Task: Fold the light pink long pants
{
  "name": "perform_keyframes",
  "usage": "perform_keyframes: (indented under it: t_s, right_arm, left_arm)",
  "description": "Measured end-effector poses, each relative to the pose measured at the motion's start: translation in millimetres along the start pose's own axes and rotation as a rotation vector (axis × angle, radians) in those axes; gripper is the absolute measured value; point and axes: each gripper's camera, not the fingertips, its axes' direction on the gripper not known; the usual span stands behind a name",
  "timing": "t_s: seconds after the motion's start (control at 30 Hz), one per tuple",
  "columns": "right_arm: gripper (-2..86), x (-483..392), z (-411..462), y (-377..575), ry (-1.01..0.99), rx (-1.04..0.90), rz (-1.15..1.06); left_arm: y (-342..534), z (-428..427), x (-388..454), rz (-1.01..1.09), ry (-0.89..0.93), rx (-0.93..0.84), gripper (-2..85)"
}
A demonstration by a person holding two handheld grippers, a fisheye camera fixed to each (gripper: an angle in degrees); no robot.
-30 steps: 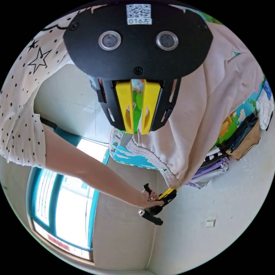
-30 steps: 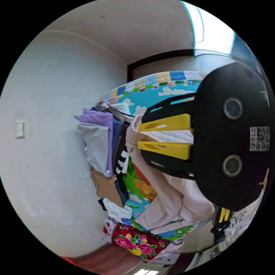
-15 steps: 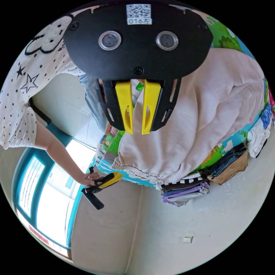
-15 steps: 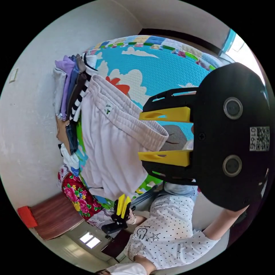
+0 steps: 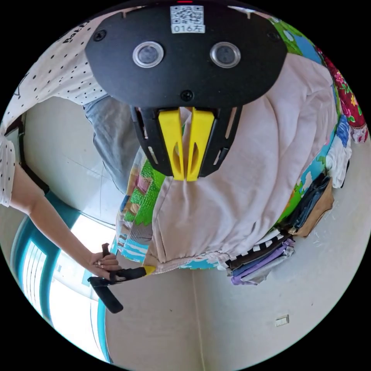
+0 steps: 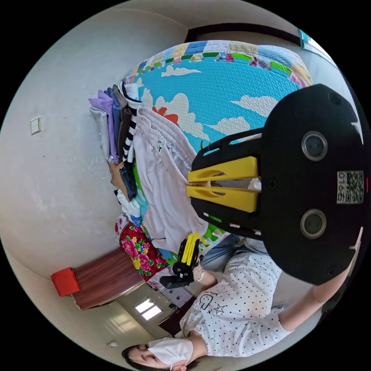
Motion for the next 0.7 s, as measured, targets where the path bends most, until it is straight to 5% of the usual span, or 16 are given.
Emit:
perform_keyframes:
  t_s: [0.2, 0.33, 0.6, 0.7]
  right_arm:
    - [0.6, -3, -36, 0, 0.158, 0.243, -0.019]
    - [0.8, 5, -50, 13, 0.22, 0.32, 0.051]
    - [3.7, 28, -52, 27, 0.322, 0.233, 0.411]
    - [7.4, 15, -60, 5, 0.392, 0.307, 0.509]
  left_arm:
    - [-8, -40, -29, 0.02, 0.17, 0.21, -0.9]
    - [-5, -42, -33, 0.069, 0.315, 0.152, -0.9]
    - [52, -87, -152, -0.192, 0.105, 0.163, 0.2]
    - [88, -115, -237, -0.386, -0.13, 0.132, 2.1]
